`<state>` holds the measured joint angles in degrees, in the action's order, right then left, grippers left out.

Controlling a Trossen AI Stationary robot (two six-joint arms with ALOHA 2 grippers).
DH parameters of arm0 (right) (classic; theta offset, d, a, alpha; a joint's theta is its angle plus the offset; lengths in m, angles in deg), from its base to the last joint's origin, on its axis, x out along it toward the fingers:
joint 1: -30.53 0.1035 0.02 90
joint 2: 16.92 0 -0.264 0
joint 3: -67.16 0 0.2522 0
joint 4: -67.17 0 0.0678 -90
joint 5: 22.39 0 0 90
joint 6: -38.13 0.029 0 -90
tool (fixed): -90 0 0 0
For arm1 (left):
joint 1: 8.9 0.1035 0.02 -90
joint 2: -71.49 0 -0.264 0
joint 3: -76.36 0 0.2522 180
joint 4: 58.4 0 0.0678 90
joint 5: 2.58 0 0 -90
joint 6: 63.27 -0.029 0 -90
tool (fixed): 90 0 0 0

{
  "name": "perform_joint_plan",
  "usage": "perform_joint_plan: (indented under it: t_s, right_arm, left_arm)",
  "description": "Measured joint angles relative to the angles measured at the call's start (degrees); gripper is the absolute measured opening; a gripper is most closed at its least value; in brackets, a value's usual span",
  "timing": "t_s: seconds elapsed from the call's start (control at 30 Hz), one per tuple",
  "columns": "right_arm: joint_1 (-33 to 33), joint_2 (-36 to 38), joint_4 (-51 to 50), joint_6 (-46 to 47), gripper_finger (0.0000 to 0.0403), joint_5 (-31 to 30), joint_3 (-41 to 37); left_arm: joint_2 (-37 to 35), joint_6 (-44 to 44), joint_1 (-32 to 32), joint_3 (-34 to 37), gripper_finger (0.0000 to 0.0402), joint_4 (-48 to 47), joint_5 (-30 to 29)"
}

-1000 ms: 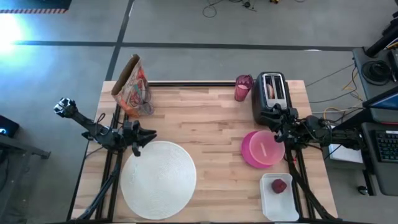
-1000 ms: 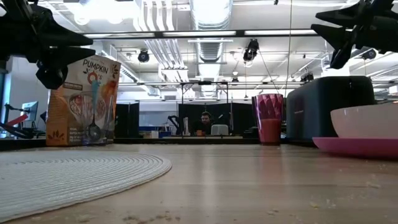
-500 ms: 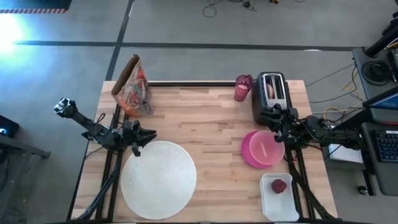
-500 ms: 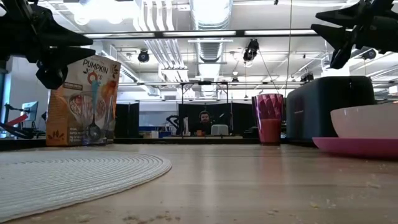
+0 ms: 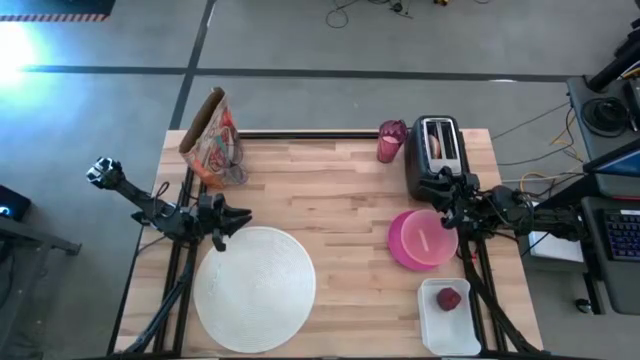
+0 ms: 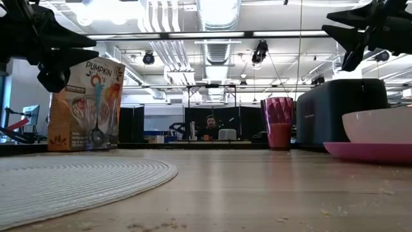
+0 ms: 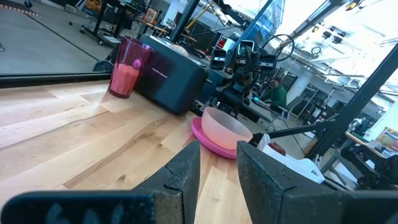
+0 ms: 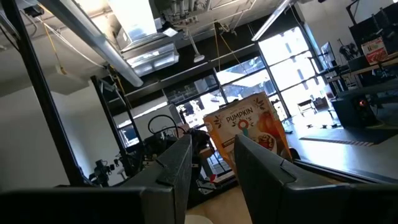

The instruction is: Arrange a breakfast setting

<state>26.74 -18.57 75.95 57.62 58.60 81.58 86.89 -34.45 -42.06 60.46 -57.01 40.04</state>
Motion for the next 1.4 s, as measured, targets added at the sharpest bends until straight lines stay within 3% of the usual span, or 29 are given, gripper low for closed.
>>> perform_joint_plan:
  t_s: [0.63, 0.83, 1.0, 1.23, 1.4]
  right_arm:
    - [0.02, 0.00, 0.00, 0.00, 0.0112, 0.00, -0.02]
    - [0.02, 0.00, 0.00, 0.00, 0.0112, -0.02, -0.01]
    - [0.01, 0.00, 0.00, 0.00, 0.0111, -0.02, -0.01]
    - [0.02, 0.00, 0.01, 0.00, 0.0112, 0.00, 0.00]
    - [0.00, 0.00, 0.02, 0.00, 0.0112, -0.02, 0.00]
  left_arm:
    - [0.01, 0.02, -0.01, 0.01, 0.0088, 0.15, -0.02]
    - [0.02, 6.74, -0.01, 0.02, 0.0088, 0.20, 0.04]
    - [0.66, 7.79, -0.01, 0.02, 0.0088, 0.22, 6.92]
    - [3.64, 8.25, 0.01, -0.07, 0.0088, 0.42, 10.74]
    - [7.55, 4.71, -0.01, -6.15, 0.0088, -3.15, 13.62]
